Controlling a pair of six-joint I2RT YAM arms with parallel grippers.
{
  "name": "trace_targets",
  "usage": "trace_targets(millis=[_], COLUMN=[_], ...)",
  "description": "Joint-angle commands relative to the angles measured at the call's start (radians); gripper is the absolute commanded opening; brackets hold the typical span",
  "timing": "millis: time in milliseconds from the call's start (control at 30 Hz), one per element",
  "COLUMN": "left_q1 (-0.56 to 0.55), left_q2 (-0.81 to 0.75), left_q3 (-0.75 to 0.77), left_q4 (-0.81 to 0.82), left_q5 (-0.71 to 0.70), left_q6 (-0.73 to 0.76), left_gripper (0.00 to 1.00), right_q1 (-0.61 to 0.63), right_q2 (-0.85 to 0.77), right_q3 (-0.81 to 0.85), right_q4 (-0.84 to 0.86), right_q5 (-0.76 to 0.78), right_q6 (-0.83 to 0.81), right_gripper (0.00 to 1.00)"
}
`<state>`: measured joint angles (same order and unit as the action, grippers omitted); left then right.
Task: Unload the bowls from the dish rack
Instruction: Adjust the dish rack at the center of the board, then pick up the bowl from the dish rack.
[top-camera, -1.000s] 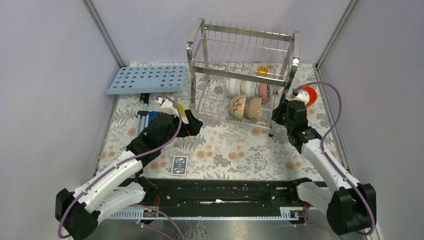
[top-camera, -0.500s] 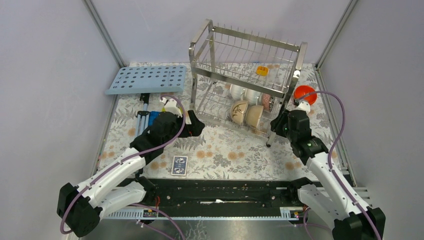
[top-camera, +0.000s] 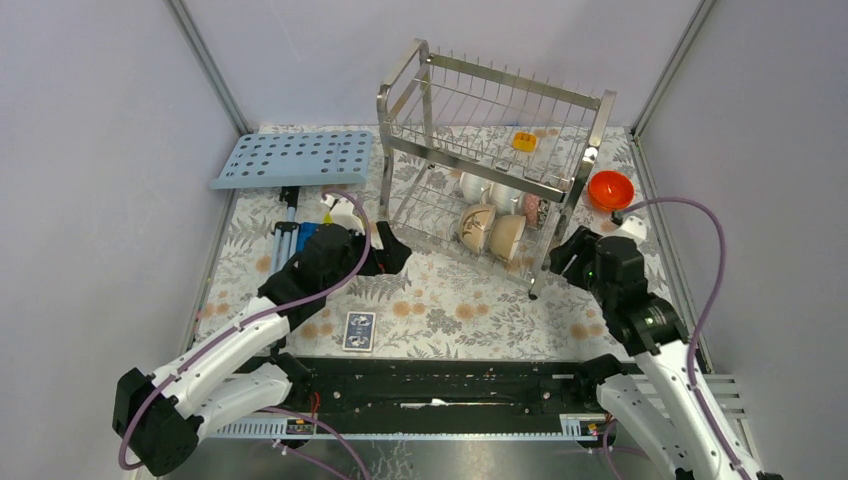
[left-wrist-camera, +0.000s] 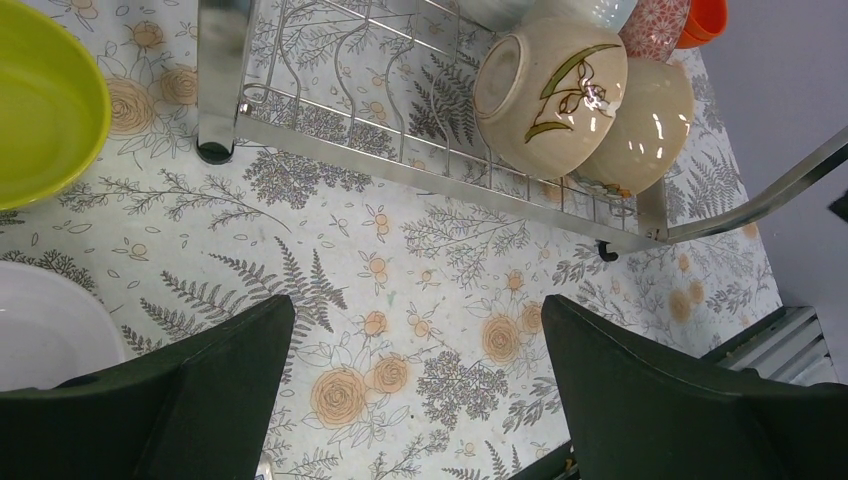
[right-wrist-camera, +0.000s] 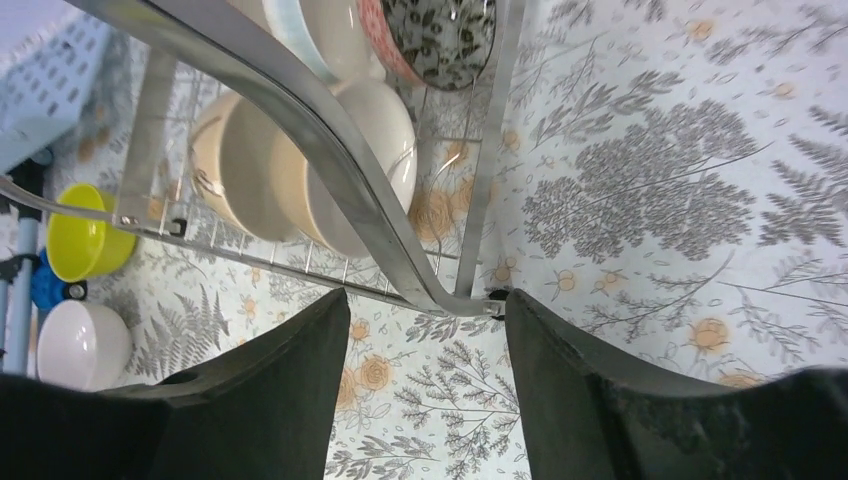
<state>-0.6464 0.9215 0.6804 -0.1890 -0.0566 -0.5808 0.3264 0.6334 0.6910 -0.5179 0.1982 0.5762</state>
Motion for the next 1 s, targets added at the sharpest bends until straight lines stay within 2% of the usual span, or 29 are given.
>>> trace_targets(millis=[0, 100, 233, 367, 467, 500, 600, 700, 800, 867, 967], left_q1=[-0.002, -0.002, -0.002, -0.002, -0.002, -0.002, -0.002, -0.003, -0.004, -0.004, -0.005], left_q2=[-0.024, -0.023, -0.029, -0.047, -0.066, -0.071, -0.078, -0.079, -0.088, -0.095, -0.099], left_q3=[0.018, 0.010, 0.007, 0.006, -0.001, -0.003, -0.011, -0.022, -0.032, -0.044, -0.070], left_q4=[0.036, 0.043, 0.043, 0.036, 0.038, 0.039, 0.044, 0.055, 0.058, 0.067, 0.097], left_q5=[-0.002, 0.009, 0.032, 0.051, 0.078, 0.082, 0.094, 0.127, 0.142, 0.150, 0.158], left_q6=[0.018, 0.008, -0.002, -0.019, -0.028, -0.030, -0.039, -0.058, -0.067, -0.069, -0.081], left_gripper=[0.99, 0.99, 0.99, 0.99, 0.99, 0.99, 0.99, 0.99, 0.99, 0.99, 0.99], right_q1=[0.006, 0.002, -0.040, -0.141, -0.289, -0.401, -0.510, -0.634, -0.699, -0.707, -0.702], right_q2=[-0.040, -0.030, -0.038, -0.023, 0.048, 0.080, 0.195, 0.330, 0.520, 0.618, 0.706], right_q3=[0.096, 0.088, 0.045, 0.006, -0.014, -0.035, -0.106, -0.219, -0.270, -0.232, -0.153], right_q4=[-0.156, -0.181, -0.111, -0.014, 0.071, 0.121, 0.342, 0.727, 1.139, 1.229, 1.250], right_q5=[0.120, 0.185, 0.178, 0.104, -0.022, -0.096, -0.239, -0.526, -0.762, -0.865, -0.985], right_q6=[-0.014, 0.047, 0.173, 0.252, 0.258, 0.255, 0.259, 0.399, 0.616, 0.669, 0.689], right_gripper=[0.66, 0.66, 0.66, 0.66, 0.65, 0.65, 0.65, 0.65, 0.65, 0.65, 0.64])
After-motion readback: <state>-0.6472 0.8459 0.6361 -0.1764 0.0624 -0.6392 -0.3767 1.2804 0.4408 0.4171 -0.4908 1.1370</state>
